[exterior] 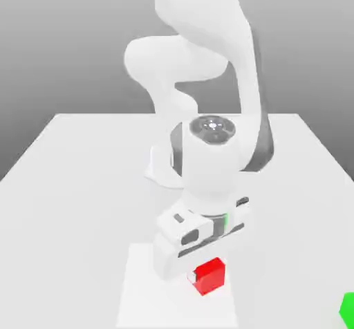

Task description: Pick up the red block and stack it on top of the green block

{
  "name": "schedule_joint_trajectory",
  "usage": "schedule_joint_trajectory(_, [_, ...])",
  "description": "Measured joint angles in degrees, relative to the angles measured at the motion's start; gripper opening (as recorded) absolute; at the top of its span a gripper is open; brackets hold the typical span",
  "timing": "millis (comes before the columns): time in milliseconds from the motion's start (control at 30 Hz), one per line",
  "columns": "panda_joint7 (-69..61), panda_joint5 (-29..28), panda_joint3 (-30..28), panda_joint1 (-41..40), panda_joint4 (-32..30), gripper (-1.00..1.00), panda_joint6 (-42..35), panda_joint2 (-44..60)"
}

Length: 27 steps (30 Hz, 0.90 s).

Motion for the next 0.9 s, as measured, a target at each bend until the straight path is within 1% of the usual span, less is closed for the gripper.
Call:
schedule_joint_trajectory(100, [0.5, -0.7, -0.2, 0.1, -0.9, -1.0, -5.0, -5.9])
schedule_joint_trajectory(167, [-0.6, -1.1, 0.5, 0.7, 0.5, -1.0, -8.0, -7.5])
schedule_joint_trajectory(367, [-9.1, -2.9, 5.3, 4.5, 12.0, -1.0, -14.6, -2.5])
schedule_joint_trajectory(633, [-20.4, -7.0, 12.6, 10.5, 28.7, -1.0, -23.3, 5.9])
schedule_joint_trajectory(700, [-21.3, -8.2, 12.9, 11.6, 30.8, -1.0, -22.4, 9.1])
schedule_joint_trajectory(767, [-20.8, -9.6, 12.2, 12.5, 31.5, -1.0, -19.2, 13.0])
schedule_joint_trajectory(800, [-20.6, -10.0, 11.9, 12.9, 31.7, 1.0, -18.1, 14.4])
schedule_joint_trajectory(900, [-20.6, -10.0, 11.9, 12.9, 31.7, 1.0, -18.1, 14.4])
